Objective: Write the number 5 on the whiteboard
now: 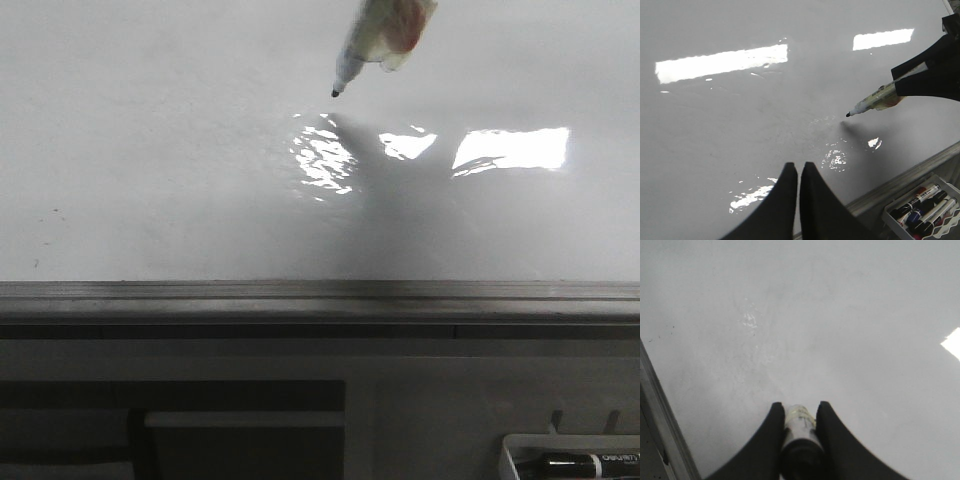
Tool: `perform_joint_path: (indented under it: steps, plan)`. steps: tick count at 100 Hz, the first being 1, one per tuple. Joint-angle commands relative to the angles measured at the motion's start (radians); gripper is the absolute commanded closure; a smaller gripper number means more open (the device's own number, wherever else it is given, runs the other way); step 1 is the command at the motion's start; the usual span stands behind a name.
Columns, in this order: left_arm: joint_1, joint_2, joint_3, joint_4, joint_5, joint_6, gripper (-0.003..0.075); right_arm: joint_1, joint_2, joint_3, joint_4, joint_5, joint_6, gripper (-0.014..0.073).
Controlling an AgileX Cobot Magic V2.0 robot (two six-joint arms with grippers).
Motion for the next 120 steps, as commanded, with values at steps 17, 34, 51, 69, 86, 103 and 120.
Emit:
perform_joint_path:
  steps: [17, 34, 51, 69, 86, 103, 120]
  plan:
    - [0.001, 0.006, -0.027, -0.038, -0.05, -0.01, 0.0741, -0.019, 0.028, -0.038, -0.019, -0.066, 0.014, 0.0633]
    - [0.001, 0.006, -0.027, -0.038, -0.05, -0.01, 0.0741, -0.019, 0.05, -0.038, -0.019, -0.035, 0.037, 0.0633]
    - [0.001, 0.006, -0.027, -0.038, -0.05, -0.01, 0.0741, -0.019, 0.052, -0.038, -0.007, -0.012, 0.056, 0.0633]
    - [0.001, 0.006, -0.027, -0.038, -0.05, -0.01, 0.0741, -0.013, 0.052, -0.015, -0.004, -0.005, 0.126, 0.0633]
    - [0.001, 0.006, -0.027, -0.038, -0.05, -0.01, 0.0741, 0.004, 0.052, 0.009, 0.006, 0.024, 0.13, 0.0633]
    - [0.001, 0.006, -0.027, -0.038, -0.05, -0.01, 0.0741, 0.004, 0.048, 0.005, -0.007, 0.056, 0.13, 0.0633]
    - [0.001, 0.006, -0.027, -0.038, -0.05, -0.01, 0.0741, 0.004, 0.041, 0.001, -0.029, 0.155, 0.132, 0.0633]
